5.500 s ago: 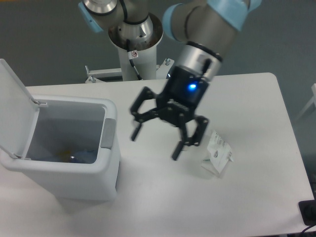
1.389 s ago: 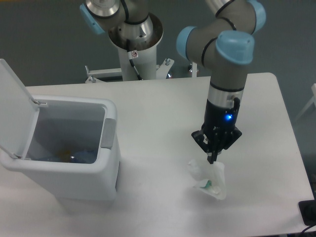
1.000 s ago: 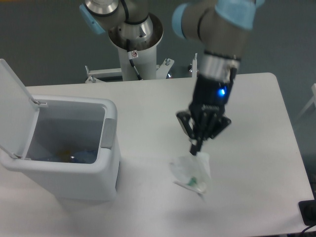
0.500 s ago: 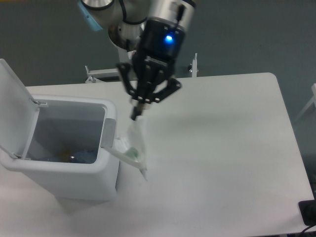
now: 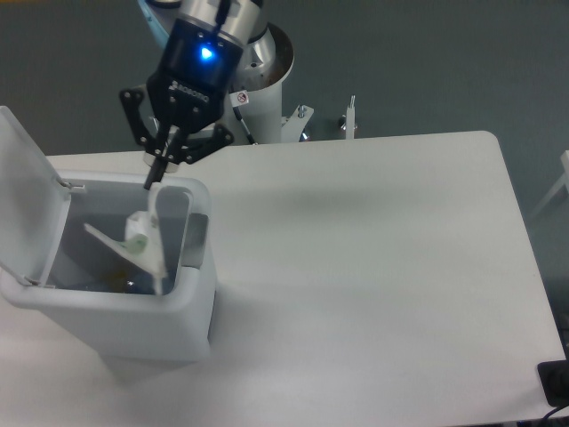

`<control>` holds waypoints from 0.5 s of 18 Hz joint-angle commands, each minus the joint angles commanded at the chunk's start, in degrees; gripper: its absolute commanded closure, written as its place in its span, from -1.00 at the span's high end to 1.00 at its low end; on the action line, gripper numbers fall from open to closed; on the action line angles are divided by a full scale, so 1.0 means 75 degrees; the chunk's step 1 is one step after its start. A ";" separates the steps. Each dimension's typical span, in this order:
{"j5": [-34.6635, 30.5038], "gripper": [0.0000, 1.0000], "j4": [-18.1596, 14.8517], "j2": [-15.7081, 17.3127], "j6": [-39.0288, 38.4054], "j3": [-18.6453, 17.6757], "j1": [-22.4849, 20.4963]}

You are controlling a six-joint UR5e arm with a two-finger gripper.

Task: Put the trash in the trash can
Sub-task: 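Open the gripper to release the wrapper into the can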

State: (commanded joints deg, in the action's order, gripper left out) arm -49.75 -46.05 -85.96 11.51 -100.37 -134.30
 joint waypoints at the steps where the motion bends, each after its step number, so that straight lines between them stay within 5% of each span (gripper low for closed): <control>1: 0.0000 -1.00 0.0000 -0.0035 0.0000 -0.0012 0.0023; 3: -0.0012 -0.80 0.0023 -0.0198 0.0024 0.0000 0.0094; 5: -0.0012 0.68 0.0035 -0.0328 0.0594 0.0000 0.0106; 6: -0.0035 0.92 0.0024 -0.0340 0.0876 -0.0012 0.0106; 9: -0.0035 0.98 0.0000 -0.0410 0.0973 0.0023 0.0048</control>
State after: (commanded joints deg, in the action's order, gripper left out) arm -50.01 -46.05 -89.03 18.81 -100.20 -133.94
